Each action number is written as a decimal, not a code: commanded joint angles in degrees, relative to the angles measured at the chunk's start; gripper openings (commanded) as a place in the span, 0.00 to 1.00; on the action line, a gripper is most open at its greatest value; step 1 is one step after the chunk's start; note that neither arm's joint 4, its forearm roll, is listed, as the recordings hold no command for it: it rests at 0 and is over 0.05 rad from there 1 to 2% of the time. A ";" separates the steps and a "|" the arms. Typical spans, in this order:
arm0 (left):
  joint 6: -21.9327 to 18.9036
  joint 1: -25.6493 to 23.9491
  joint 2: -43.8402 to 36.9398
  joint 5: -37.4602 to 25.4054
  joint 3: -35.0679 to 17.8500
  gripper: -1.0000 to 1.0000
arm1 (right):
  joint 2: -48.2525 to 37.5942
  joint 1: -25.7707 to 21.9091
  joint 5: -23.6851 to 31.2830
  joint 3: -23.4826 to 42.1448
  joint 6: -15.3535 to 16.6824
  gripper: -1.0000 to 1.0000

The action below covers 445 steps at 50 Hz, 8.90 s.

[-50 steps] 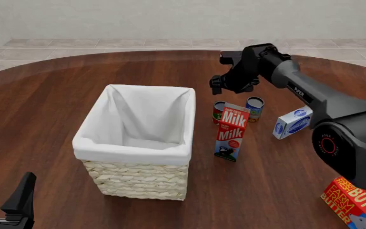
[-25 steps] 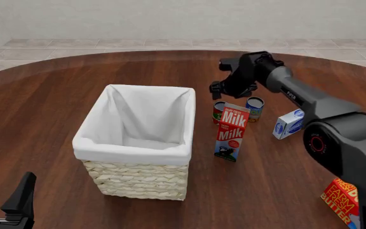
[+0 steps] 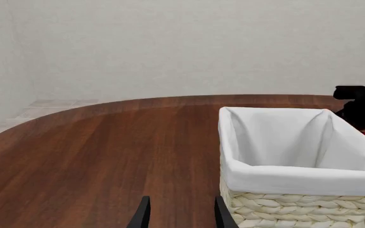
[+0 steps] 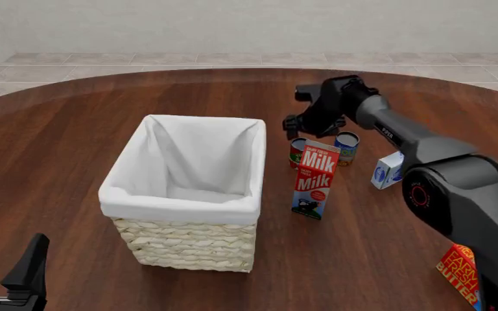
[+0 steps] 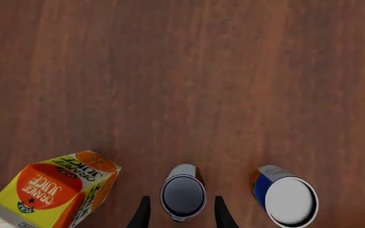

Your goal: Pick up the tomato sauce, and put it in the basket.

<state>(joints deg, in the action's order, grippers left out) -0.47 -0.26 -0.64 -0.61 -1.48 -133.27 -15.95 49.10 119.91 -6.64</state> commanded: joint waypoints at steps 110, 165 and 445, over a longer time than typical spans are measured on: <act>-0.05 0.16 0.12 -0.19 -0.08 1.00 | -4.30 -0.35 0.69 2.28 -2.64 0.00; -0.04 0.16 -0.26 0.14 -0.13 1.00 | 21.68 -4.07 3.14 -5.32 0.39 0.00; -0.02 0.18 0.12 -0.19 -0.08 1.00 | 14.65 -30.25 -1.50 -12.93 -3.02 0.00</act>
<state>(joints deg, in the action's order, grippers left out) -0.46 -0.25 -0.65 -0.61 -1.48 -117.65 -46.01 47.73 106.50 -8.58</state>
